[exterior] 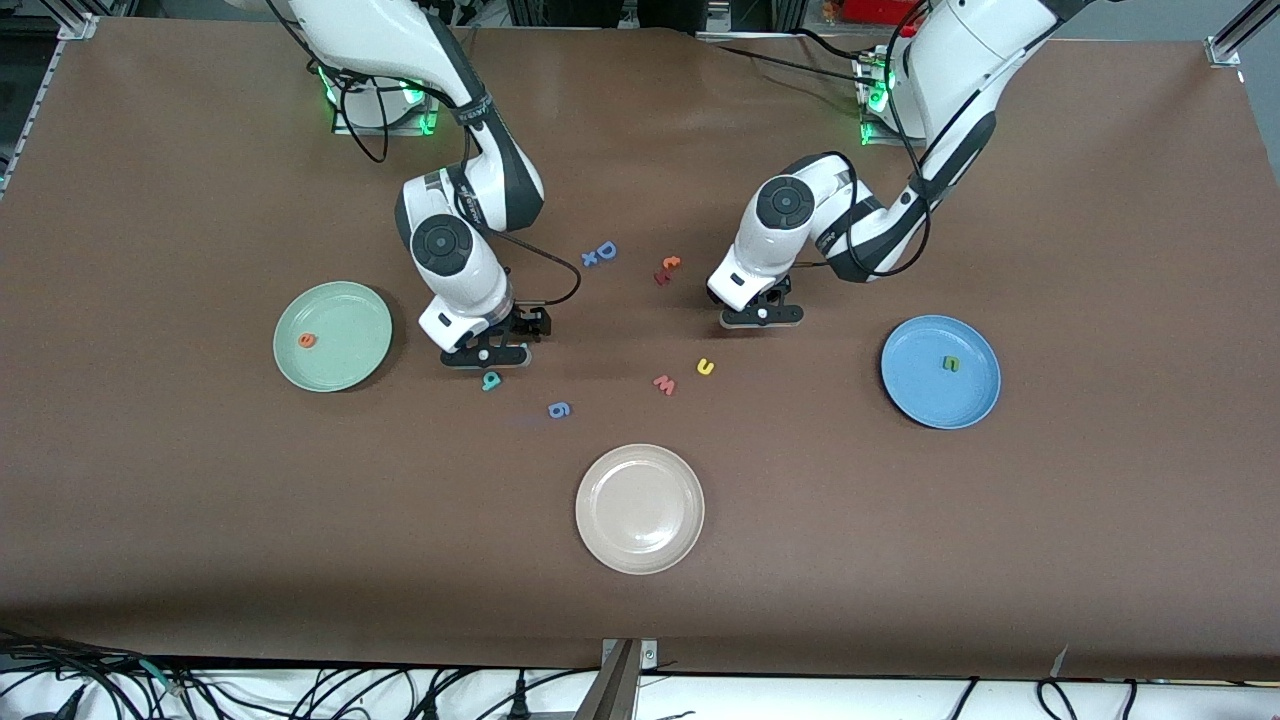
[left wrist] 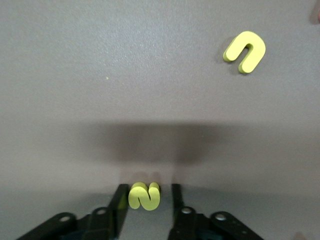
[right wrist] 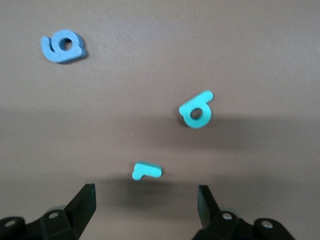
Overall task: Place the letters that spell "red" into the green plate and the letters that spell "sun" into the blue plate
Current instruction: 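Grasp the yellow 2 with the left gripper while the right gripper reaches the teal 1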
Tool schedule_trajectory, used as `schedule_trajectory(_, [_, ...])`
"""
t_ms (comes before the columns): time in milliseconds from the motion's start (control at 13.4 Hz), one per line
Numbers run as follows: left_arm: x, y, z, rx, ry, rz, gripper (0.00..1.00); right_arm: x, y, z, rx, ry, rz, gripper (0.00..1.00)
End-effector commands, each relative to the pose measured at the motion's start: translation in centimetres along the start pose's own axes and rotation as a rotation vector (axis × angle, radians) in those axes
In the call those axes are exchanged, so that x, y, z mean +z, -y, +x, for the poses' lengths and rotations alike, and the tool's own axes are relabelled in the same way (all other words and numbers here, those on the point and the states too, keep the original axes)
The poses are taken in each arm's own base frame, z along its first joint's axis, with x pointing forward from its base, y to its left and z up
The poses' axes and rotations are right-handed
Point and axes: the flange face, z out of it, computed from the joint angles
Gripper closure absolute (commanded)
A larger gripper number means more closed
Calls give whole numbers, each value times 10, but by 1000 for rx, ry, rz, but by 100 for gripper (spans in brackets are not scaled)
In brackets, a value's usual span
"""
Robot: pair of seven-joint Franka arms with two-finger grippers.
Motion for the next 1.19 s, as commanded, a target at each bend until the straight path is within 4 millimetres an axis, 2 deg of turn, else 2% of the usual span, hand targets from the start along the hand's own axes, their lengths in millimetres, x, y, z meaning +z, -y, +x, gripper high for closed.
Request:
schedule_trajectory(0, [5, -1, -7, -7, -24, 14, 68, 11, -3, 0, -26, -12, 4, 9])
schedule_trajectory(75, [5, -1, -7, -1, -29, 16, 70, 12, -3, -1, -31, -9, 2, 9])
schedule_trajectory(224, [5, -1, -8, -7, -29, 17, 74, 33, -8, -3, -40, 13, -18, 9])
schedule_trajectory(373, [5, -1, -8, -7, -29, 17, 74, 35, -5, -2, -27, -7, -14, 9])
schedule_trajectory(523, [5, 1, -6, -11, -29, 19, 80, 34, -5, -2, -29, -8, -13, 24])
schedule_trajectory(597, [5, 0, -7, -9, -29, 19, 80, 34, -4, -1, -26, -9, -12, 25])
schedule_trajectory(672, [5, 1, -6, -10, -28, 25, 80, 33, -4, -1, -26, -11, -11, 30])
schedule_trajectory(821, [-4, 8, 7, -19, -33, 49, 80, 34, -4, -1, -19, -8, -6, 38])
schedule_trajectory(896, [-14, 13, 19, -36, -37, 81, 80, 33, -4, -1, -20, -10, -5, 42])
schedule_trajectory(1120, [-38, 35, 56, -7, 45, 153, 80, 34, 6, -5, -18, -10, 16, 42])
